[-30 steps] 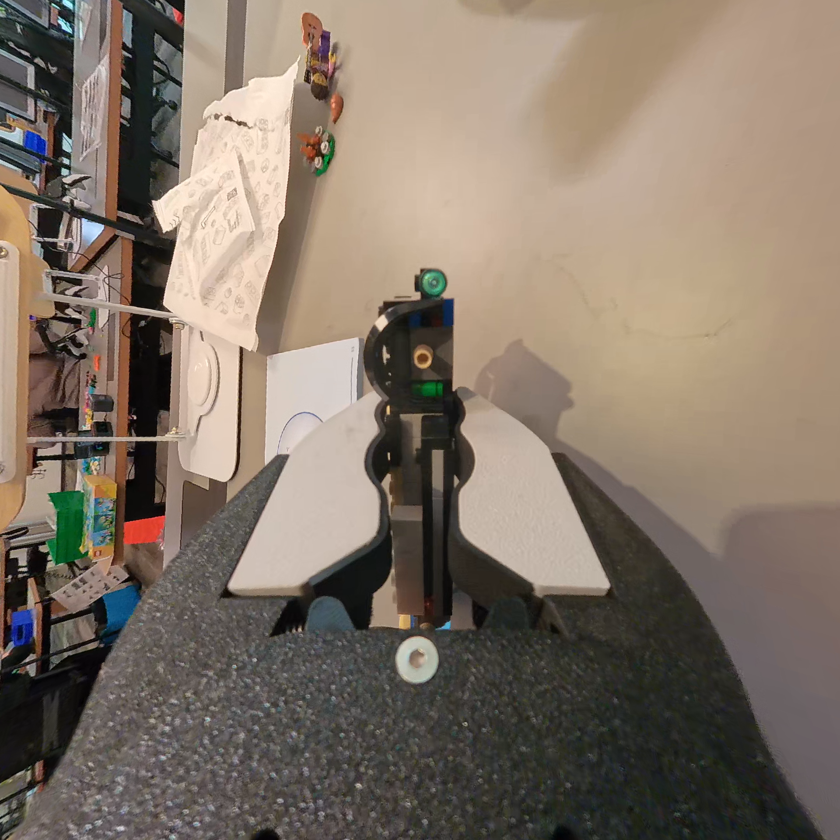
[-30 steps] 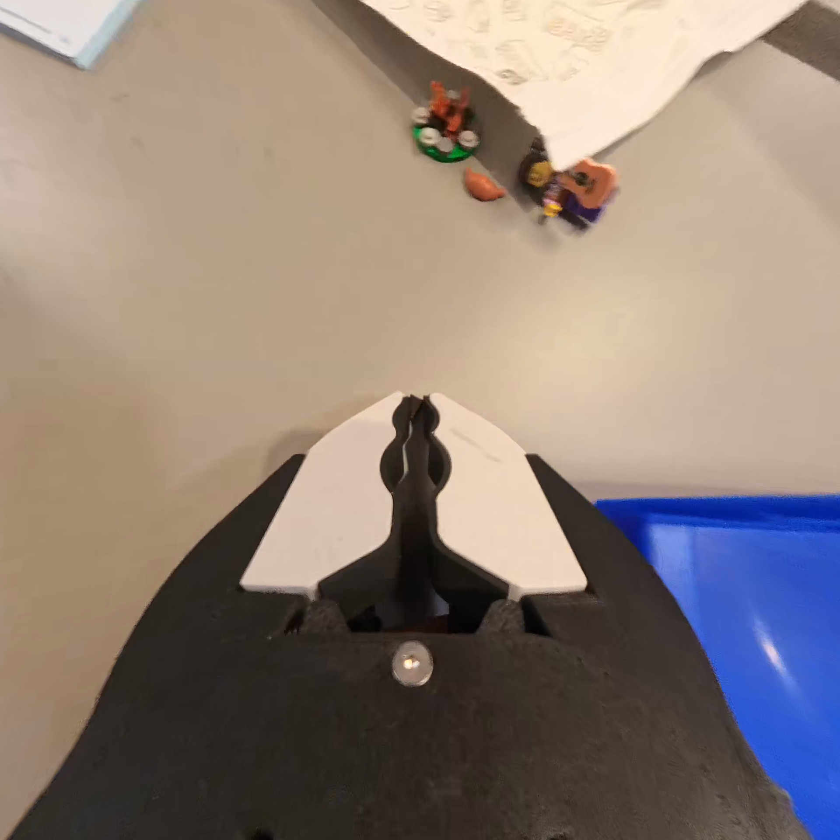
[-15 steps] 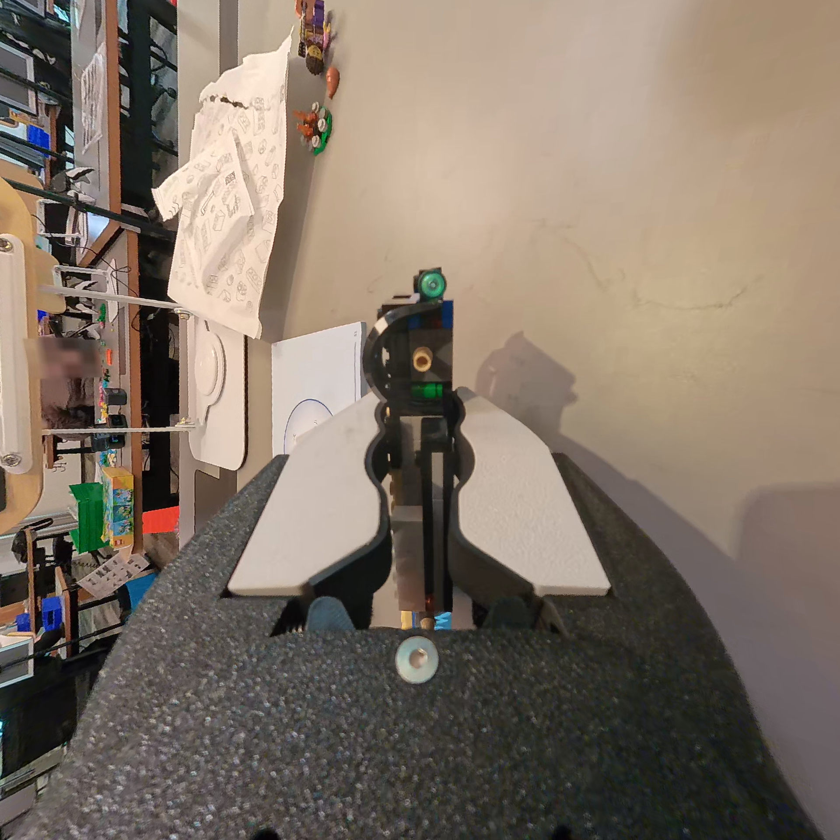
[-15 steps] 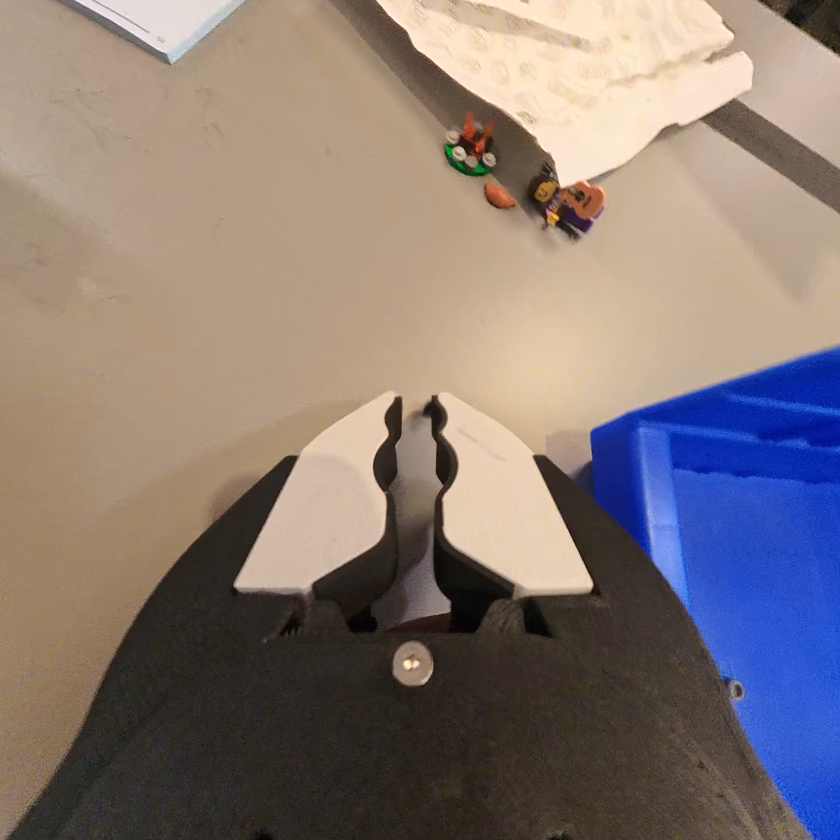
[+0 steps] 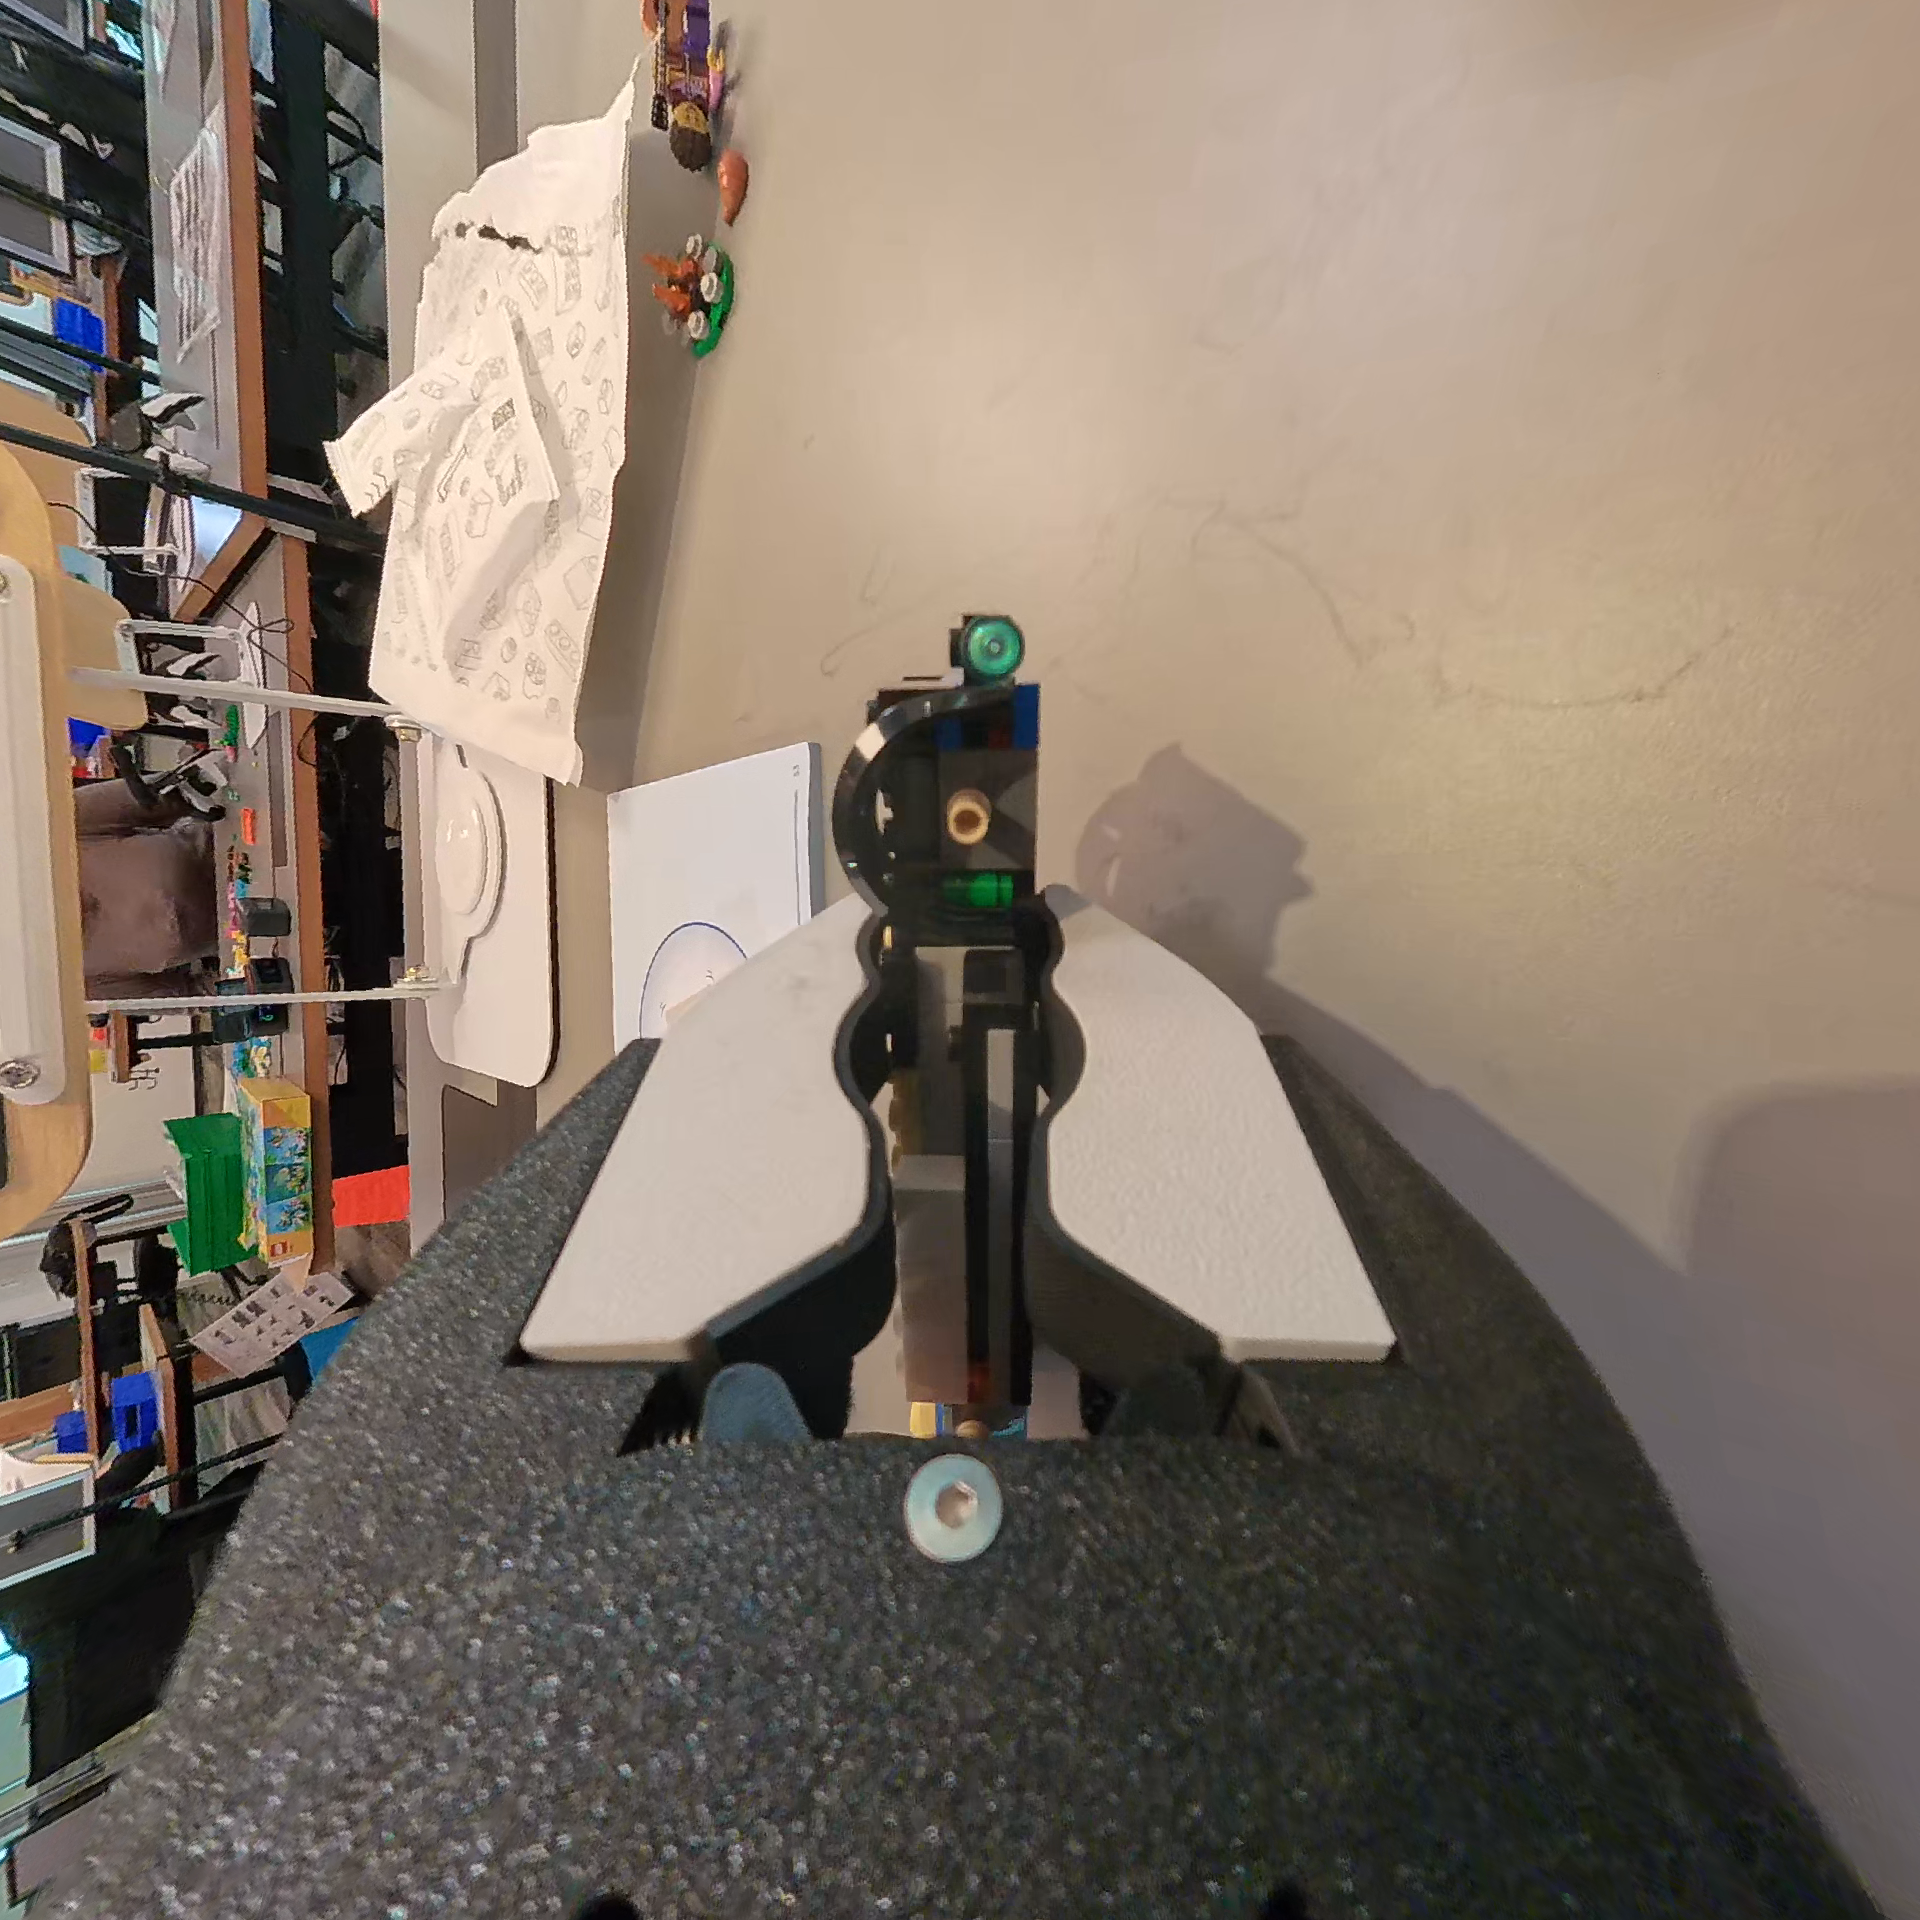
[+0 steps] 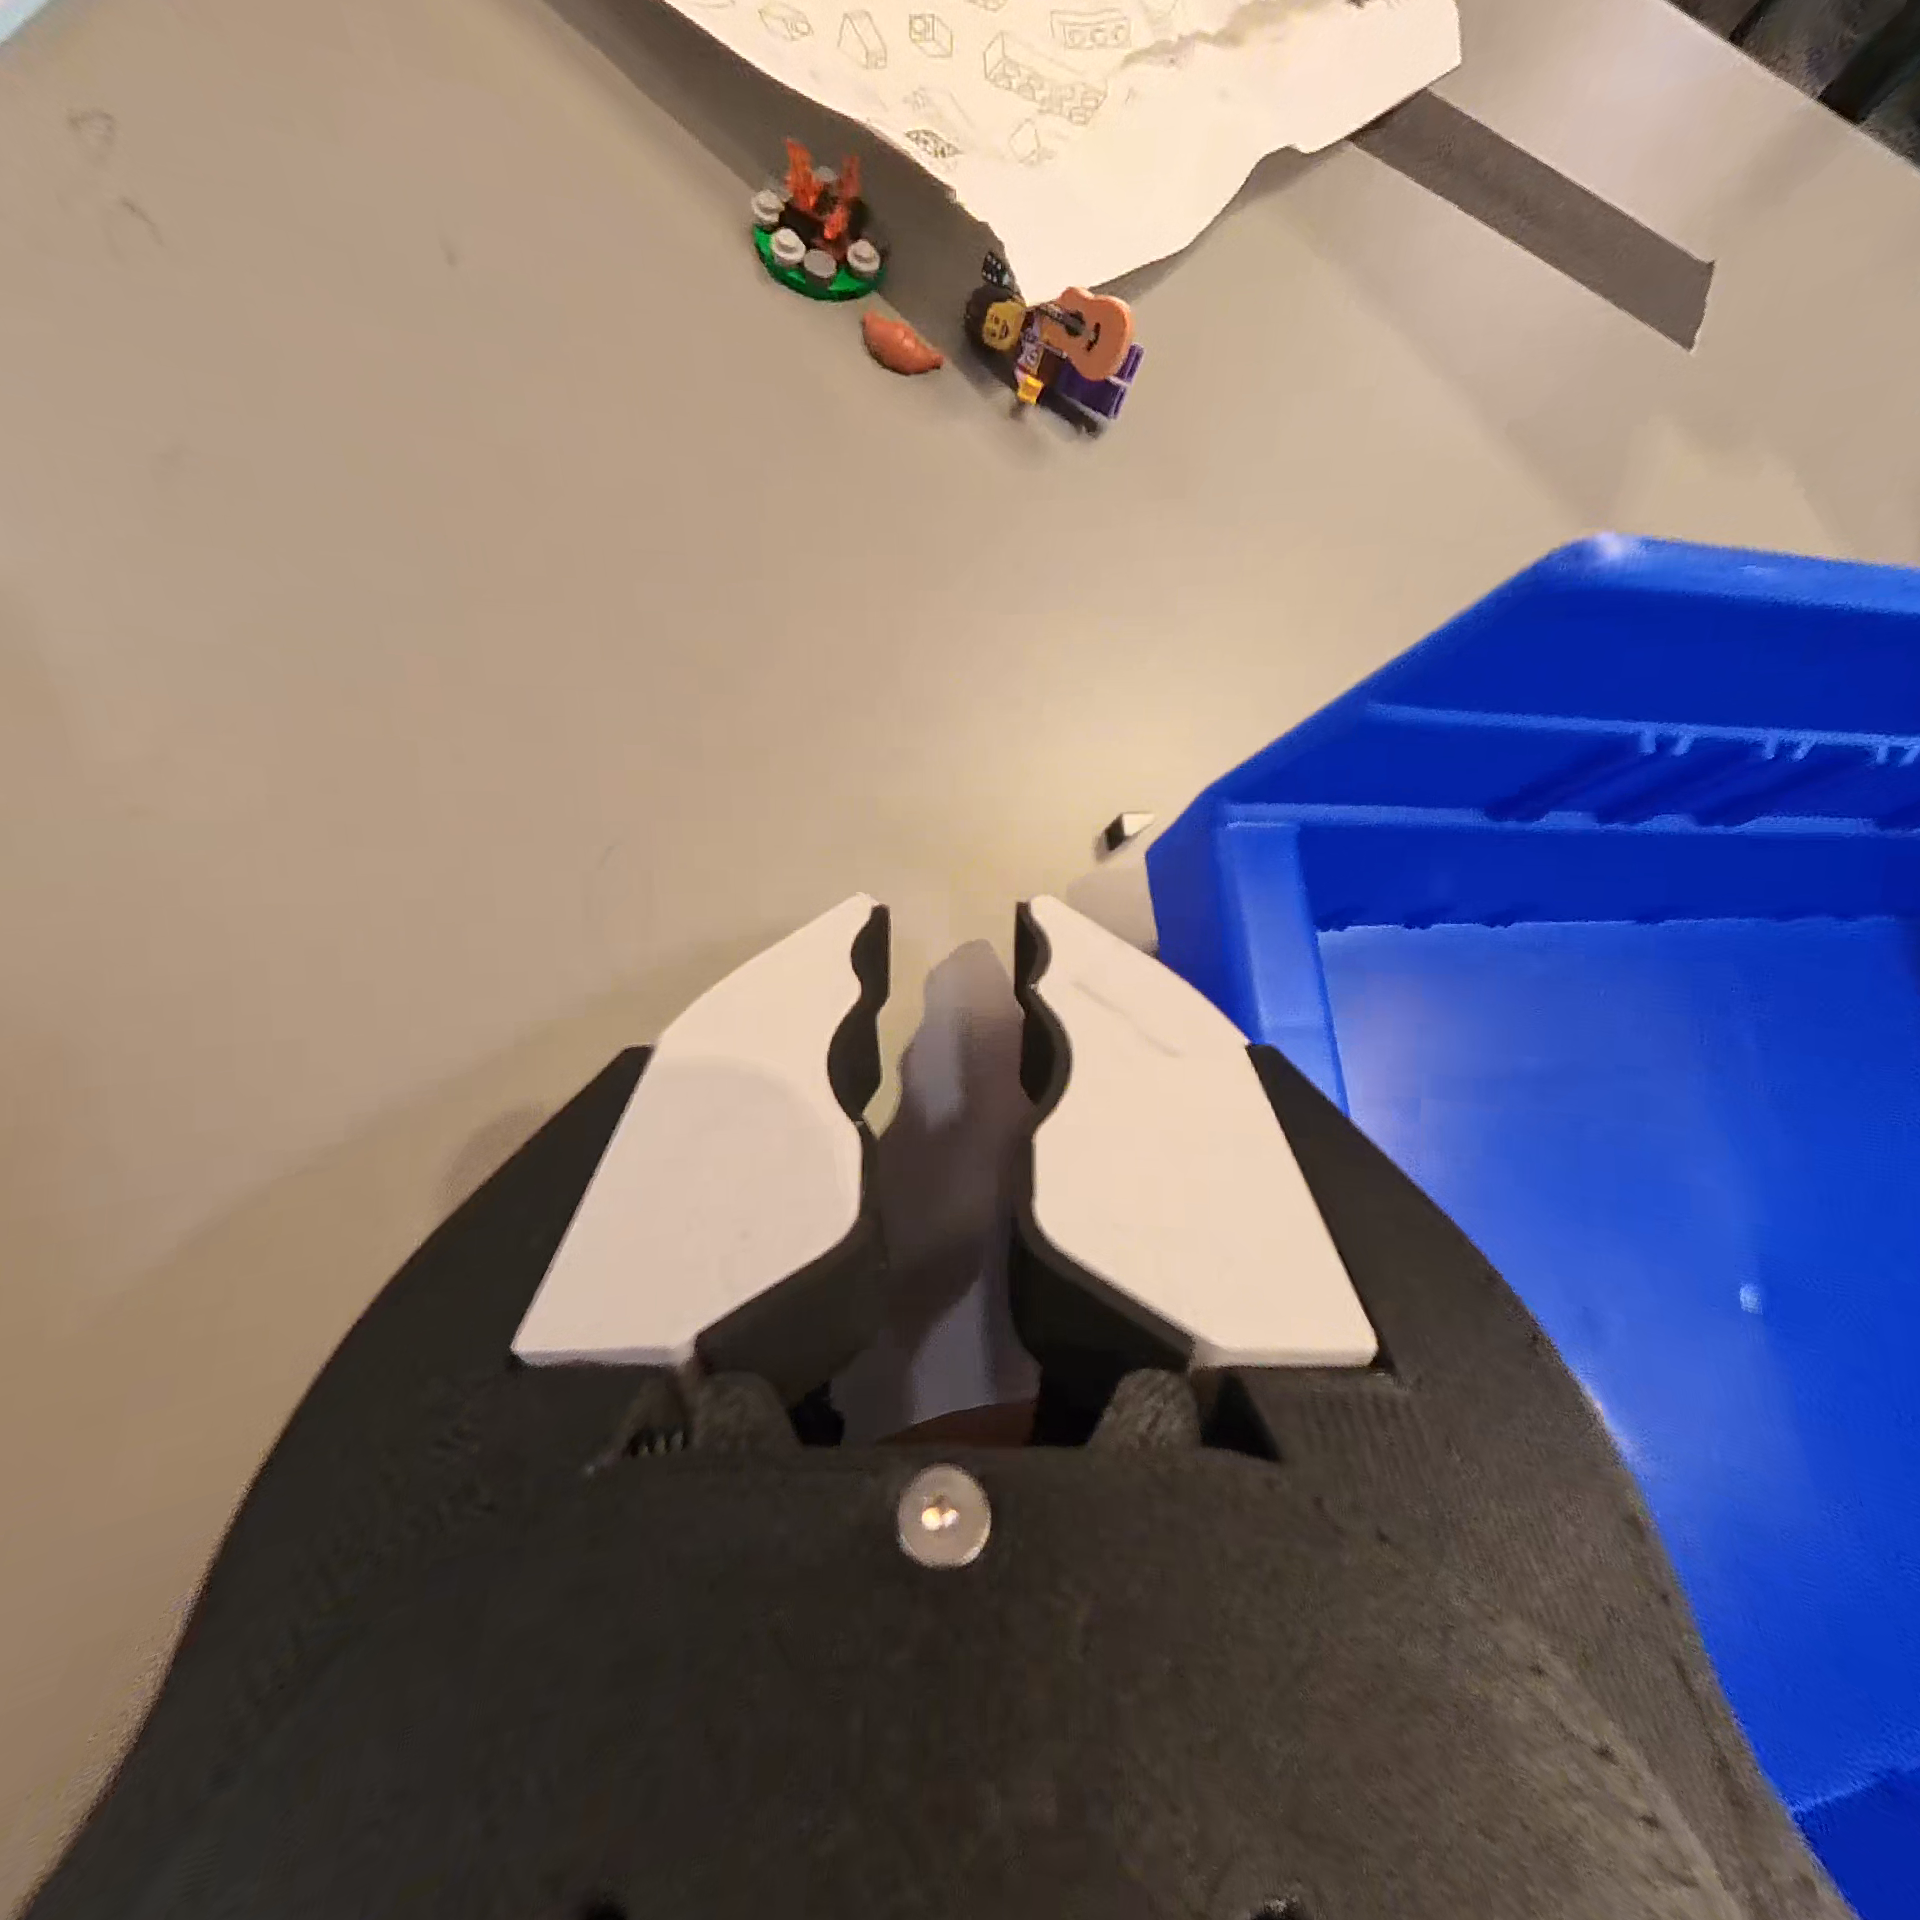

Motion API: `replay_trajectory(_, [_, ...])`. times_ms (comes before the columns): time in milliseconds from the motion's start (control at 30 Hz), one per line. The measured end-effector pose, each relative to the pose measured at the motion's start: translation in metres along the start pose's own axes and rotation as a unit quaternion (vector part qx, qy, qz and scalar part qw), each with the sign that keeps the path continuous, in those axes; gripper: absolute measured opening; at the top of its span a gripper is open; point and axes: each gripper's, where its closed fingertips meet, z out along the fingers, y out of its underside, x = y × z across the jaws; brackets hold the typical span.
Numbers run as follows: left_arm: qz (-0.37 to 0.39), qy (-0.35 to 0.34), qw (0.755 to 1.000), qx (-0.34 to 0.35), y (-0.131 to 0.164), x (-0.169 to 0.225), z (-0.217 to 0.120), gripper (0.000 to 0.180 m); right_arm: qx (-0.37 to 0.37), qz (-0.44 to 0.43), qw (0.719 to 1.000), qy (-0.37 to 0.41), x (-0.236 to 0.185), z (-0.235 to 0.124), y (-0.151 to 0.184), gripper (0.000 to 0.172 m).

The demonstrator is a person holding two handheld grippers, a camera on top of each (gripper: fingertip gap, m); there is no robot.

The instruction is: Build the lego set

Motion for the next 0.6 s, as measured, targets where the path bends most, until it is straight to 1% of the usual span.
replay_trajectory(33, [0.0, 0.0, 1.0, 0.0, 0.0, 0.0, 0.0, 0.024, -0.003, 0.004, 1.0, 0.005, 0.002, 0.003, 0.0, 0.023])
replay_trajectory(233, [0.001, -0.001, 1.0, 0.0, 0.0, 0.0, -0.001, 0.024, -0.021, 0.026, 0.997, 0.07, 0.03, 0.017, -0.002, 0.031])
replay_trajectory(333, [0.004, -0.001, 1.0, -0.001, 0.0, 0.0, 0.0, 0.024, -0.028, 0.053, 0.996, 0.066, 0.034, 0.025, -0.004, 0.031])
replay_trajectory(467, [0.003, -0.001, 1.0, 0.0, 0.0, 0.0, -0.001, 0.024, -0.045, 0.067, 0.994, 0.068, 0.037, 0.033, -0.002, 0.026])
replay_trajectory(600, [0.004, -0.001, 1.0, 0.0, 0.0, 0.0, -0.001, 0.024, -0.052, 0.077, 0.993, 0.074, 0.041, 0.037, -0.001, 0.016])
